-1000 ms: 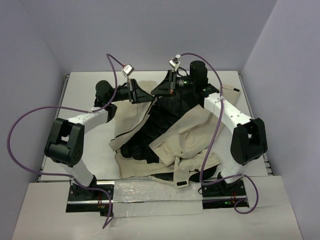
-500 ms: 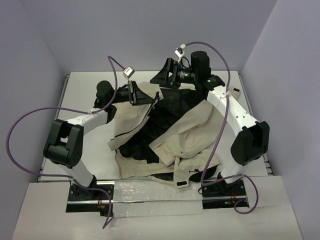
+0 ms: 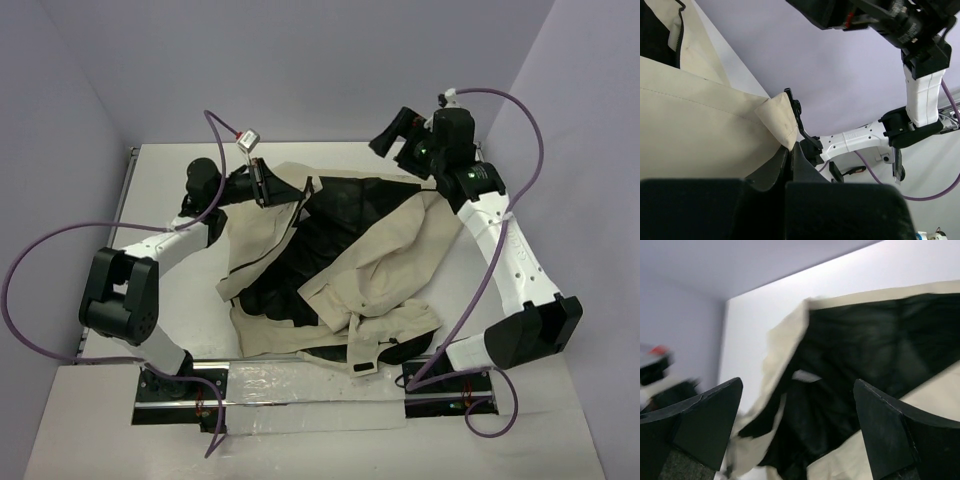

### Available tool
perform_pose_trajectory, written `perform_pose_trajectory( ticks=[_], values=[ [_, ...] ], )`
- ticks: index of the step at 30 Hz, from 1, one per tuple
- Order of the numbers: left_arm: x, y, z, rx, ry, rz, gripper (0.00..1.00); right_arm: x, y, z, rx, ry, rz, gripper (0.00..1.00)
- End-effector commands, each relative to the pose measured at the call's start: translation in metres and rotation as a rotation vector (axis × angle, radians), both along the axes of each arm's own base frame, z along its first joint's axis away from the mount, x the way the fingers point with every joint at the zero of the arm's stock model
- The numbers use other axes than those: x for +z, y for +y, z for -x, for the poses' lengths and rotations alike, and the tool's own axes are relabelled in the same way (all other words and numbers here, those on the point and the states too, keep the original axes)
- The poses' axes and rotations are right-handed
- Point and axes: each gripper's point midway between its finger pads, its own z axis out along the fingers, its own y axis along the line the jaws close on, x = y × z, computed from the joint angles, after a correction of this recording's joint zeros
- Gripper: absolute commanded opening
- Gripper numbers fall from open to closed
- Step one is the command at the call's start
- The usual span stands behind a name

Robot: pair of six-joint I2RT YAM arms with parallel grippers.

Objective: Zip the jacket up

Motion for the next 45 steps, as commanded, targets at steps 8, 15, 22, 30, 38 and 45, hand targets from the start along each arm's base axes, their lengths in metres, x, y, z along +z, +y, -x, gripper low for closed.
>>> perform_pose_trajectory(
  ticks=[8,15,22,30,38,45],
  values=[
    [0.030,0.009,-0.001,0.044,-0.108,0.000,0.00,-0.125,-0.131,0.007,-0.420,0.330,0.163,0.90],
    [0.029,0.011,-0.011,0.066,-0.133,-0.133,0.00,-0.169,-0.148,-0.007,-0.485,0.447,0.172,0.96],
    [0.028,0.010,-0.012,0.064,-0.112,-0.140,0.00,-0.197,-0.154,-0.066,-0.498,0.457,0.113,1.00],
    [0.038,0.015,-0.023,0.119,-0.147,-0.179,0.00,-0.224,-0.139,-0.119,-0.447,0.404,0.049,0.62],
    [0.056,0.044,-0.058,0.277,-0.119,-0.157,0.00,-0.191,-0.072,-0.075,-0.290,0.364,0.304,0.00],
    [0.048,0.082,-0.093,0.493,-0.031,-0.185,0.00,-0.228,0.030,0.002,0.030,0.456,0.527,0.05]
  ],
)
